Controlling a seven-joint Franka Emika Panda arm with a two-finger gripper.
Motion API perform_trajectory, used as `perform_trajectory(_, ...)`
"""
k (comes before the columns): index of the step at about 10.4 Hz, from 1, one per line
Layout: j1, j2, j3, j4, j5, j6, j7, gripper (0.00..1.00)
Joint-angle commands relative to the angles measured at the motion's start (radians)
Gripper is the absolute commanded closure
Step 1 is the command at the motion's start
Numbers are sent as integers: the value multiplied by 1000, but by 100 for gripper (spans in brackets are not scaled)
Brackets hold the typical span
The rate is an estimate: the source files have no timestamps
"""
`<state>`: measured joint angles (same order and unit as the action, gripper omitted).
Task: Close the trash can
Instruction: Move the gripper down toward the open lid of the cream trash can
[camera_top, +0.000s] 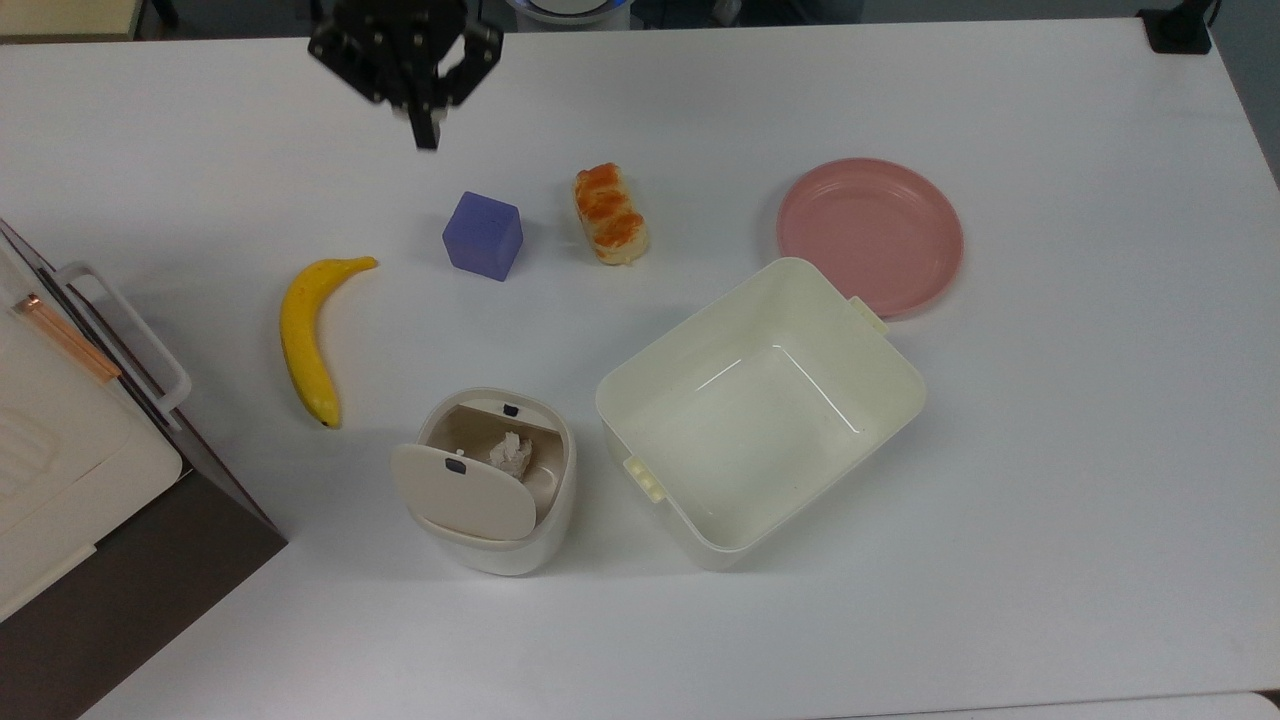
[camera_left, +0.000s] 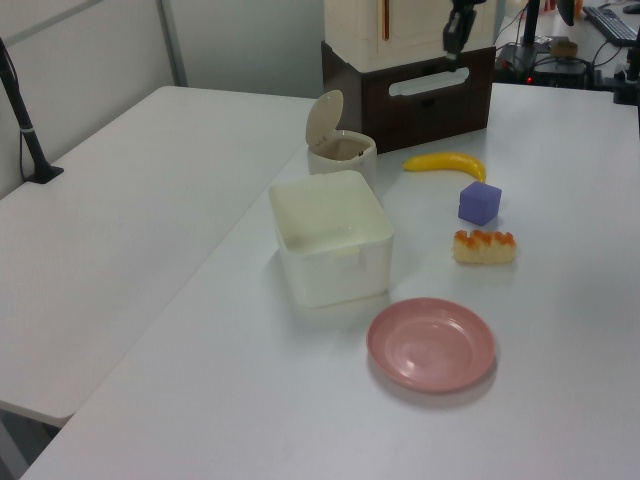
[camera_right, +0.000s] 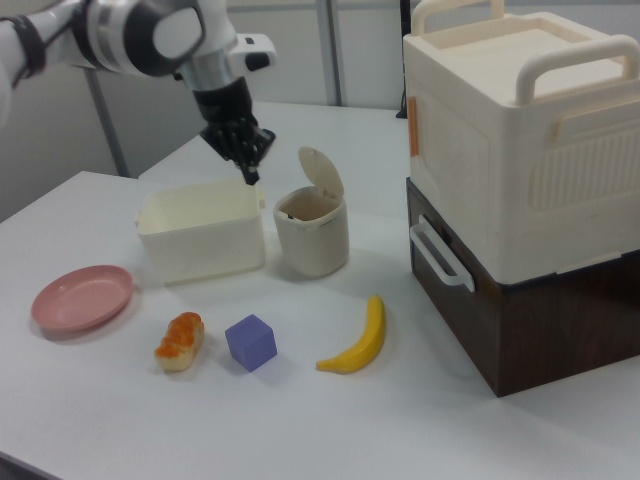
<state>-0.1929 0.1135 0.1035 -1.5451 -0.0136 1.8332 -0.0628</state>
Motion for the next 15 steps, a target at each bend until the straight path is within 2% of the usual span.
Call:
perform_trajectory(1, 49, 128, -8, 63, -23, 192, 136, 100)
perform_trajectory(4, 62, 228, -8, 135, -23, 367, 245, 100)
perform_trajectory(7, 76, 267, -8, 140, -29, 550, 404, 100)
perform_trajectory(12, 98, 368, -10, 143, -78, 834, 567, 100)
perform_trajectory(15, 89, 370, -11, 167, -80, 882, 603, 100)
